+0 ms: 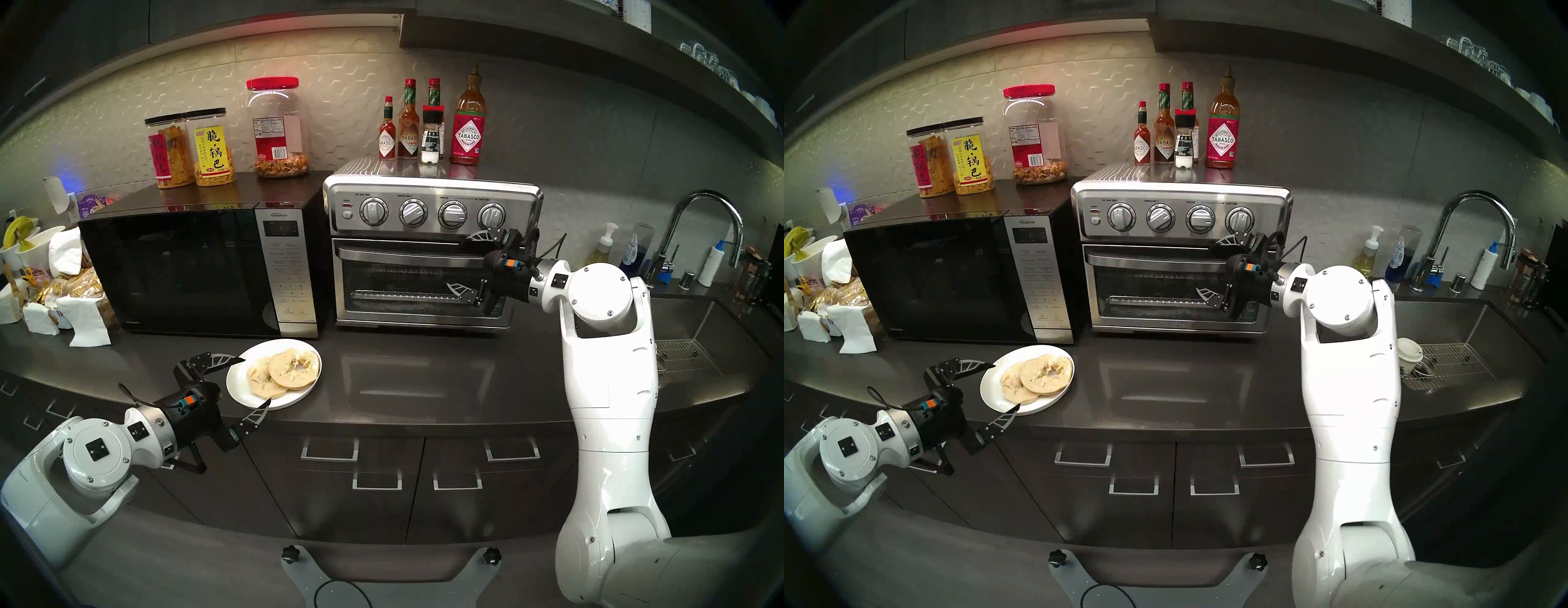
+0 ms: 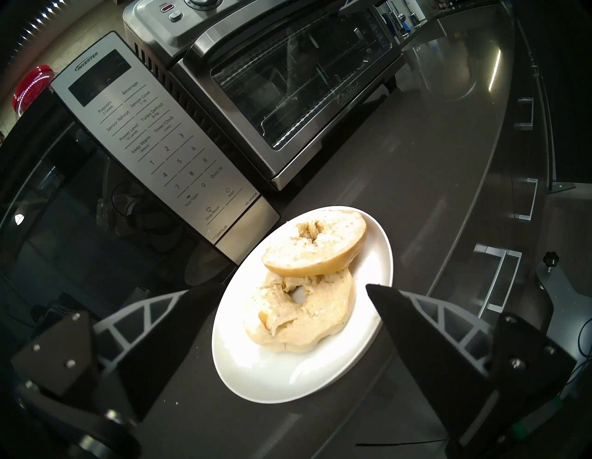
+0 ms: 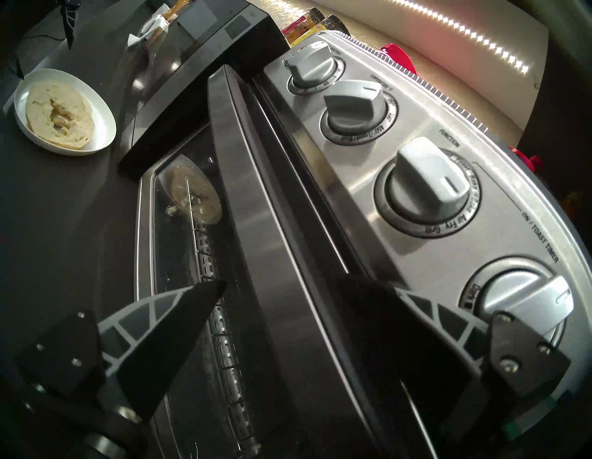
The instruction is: Open the oven and place the bagel inside on the rack
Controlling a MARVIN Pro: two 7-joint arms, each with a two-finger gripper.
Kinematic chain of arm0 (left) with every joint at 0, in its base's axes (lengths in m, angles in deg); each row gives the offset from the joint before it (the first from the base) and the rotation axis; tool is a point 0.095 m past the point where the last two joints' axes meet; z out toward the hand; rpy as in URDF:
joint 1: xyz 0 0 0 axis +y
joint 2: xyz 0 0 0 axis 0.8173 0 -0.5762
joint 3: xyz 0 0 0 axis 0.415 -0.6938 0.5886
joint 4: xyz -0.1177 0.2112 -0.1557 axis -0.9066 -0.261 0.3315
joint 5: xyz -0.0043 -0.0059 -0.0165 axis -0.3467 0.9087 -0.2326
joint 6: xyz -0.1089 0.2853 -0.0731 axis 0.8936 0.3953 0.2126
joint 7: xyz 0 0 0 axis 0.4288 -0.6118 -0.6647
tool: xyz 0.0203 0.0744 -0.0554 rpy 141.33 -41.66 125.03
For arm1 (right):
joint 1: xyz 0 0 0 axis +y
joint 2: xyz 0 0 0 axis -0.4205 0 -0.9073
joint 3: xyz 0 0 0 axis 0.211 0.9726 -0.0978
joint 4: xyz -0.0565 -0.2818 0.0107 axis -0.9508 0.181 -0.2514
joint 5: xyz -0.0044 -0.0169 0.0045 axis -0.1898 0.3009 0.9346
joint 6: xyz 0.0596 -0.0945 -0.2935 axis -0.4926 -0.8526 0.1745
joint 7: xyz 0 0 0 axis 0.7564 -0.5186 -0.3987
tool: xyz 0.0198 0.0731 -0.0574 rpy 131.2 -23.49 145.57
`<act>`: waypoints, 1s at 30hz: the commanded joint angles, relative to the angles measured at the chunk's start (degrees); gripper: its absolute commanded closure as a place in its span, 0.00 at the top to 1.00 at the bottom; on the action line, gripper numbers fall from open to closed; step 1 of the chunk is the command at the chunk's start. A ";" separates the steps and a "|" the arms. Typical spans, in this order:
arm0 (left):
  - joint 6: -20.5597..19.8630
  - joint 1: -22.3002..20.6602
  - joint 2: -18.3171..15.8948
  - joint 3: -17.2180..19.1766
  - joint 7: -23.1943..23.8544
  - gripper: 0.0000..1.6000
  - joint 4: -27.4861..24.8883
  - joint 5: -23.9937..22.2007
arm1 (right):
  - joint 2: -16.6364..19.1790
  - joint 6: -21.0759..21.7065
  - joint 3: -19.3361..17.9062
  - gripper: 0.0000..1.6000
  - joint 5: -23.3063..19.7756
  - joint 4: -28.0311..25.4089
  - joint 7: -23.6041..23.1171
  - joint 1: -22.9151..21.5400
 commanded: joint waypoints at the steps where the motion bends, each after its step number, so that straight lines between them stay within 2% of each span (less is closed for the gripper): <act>1: 0.24 -0.02 -0.12 0.69 0.13 1.00 -0.66 0.06 | -0.42 1.67 0.73 0.38 0.34 -0.06 -0.52 -2.97; 2: 0.24 -0.02 -0.12 0.69 0.13 1.00 -0.66 0.06 | -0.47 1.83 1.03 0.27 0.60 -0.48 -0.66 -2.85; 3: 0.24 -0.02 -0.12 0.69 0.13 1.00 -0.66 0.06 | -0.47 1.83 1.03 0.27 0.60 -0.48 -0.66 -2.85; 4: 0.24 -0.02 -0.12 0.69 0.13 1.00 -0.66 0.06 | -0.58 1.90 1.16 0.21 0.76 -0.80 -0.73 -2.70; 5: 0.24 -0.02 -0.12 0.69 0.14 1.00 -0.66 0.06 | -0.69 1.94 1.24 0.07 0.88 -1.08 -0.83 -2.58; 9: 0.24 -0.03 -0.12 0.68 0.14 1.00 -0.66 0.06 | -1.33 1.95 1.74 0.08 1.42 -2.68 -1.13 -1.45; 12: 0.23 -0.05 -0.12 0.67 0.13 1.00 -0.65 0.06 | -1.90 1.70 2.18 0.00 1.89 -4.19 -0.93 -0.01; 30: 0.21 -0.16 -0.11 0.54 0.08 1.00 -0.59 0.08 | -4.41 0.79 4.92 0.00 4.94 -10.97 2.43 9.92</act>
